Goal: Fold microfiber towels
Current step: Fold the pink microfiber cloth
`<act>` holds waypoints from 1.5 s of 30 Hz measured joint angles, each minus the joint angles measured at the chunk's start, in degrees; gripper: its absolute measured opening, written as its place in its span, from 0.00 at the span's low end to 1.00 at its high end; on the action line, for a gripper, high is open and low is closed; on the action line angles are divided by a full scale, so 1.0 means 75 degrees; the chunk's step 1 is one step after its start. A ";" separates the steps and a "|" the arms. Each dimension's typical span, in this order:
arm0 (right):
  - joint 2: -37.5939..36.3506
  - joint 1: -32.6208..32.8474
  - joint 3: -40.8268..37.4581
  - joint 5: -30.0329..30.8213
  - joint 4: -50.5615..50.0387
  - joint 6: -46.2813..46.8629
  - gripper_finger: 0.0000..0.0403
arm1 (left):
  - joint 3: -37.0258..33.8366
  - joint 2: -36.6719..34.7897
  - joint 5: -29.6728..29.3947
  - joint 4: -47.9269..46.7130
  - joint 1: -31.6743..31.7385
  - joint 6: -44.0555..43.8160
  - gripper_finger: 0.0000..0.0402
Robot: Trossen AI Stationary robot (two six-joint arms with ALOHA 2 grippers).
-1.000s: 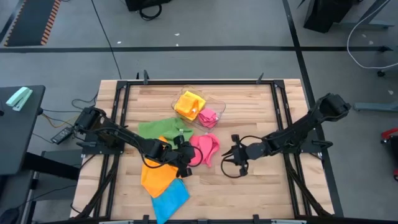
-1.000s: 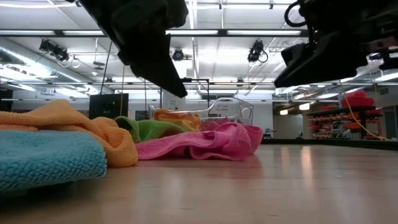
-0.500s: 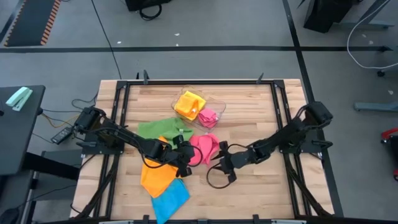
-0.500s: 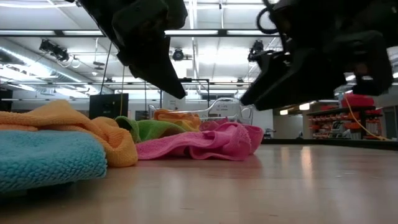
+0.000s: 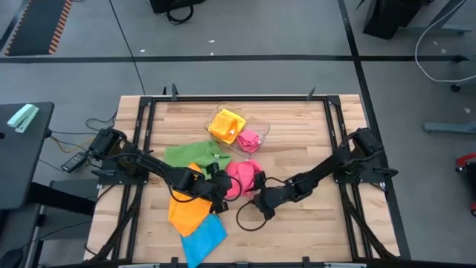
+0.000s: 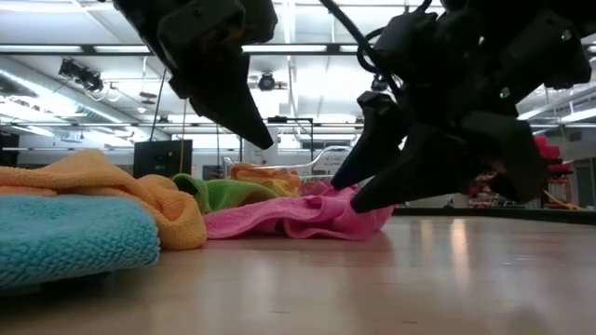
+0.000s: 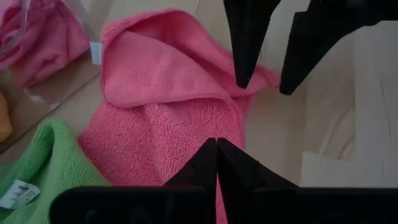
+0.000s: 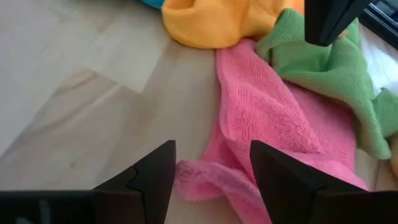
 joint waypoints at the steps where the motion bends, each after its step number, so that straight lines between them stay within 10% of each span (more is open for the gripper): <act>1: -0.0012 -0.0019 -0.0028 0.0014 -0.0023 0.0000 0.54 | -0.0002 0.0000 0.0001 0.0000 -0.0012 -0.0022 0.05; 9: -0.0033 -0.0038 -0.0069 0.0068 -0.0331 0.0119 0.50 | -0.0003 0.0000 0.0002 0.0052 -0.0016 -0.0051 0.07; 24: -0.0045 -0.0174 -0.0075 0.0059 -0.0783 0.0228 0.12 | -0.0003 -0.0003 0.0003 -0.0037 -0.0016 -0.0188 0.07; 45: -0.2988 0.0978 0.0021 0.0777 -0.2267 0.0556 0.10 | -0.0003 -0.0009 0.0000 -0.0051 -0.0022 -0.0181 0.06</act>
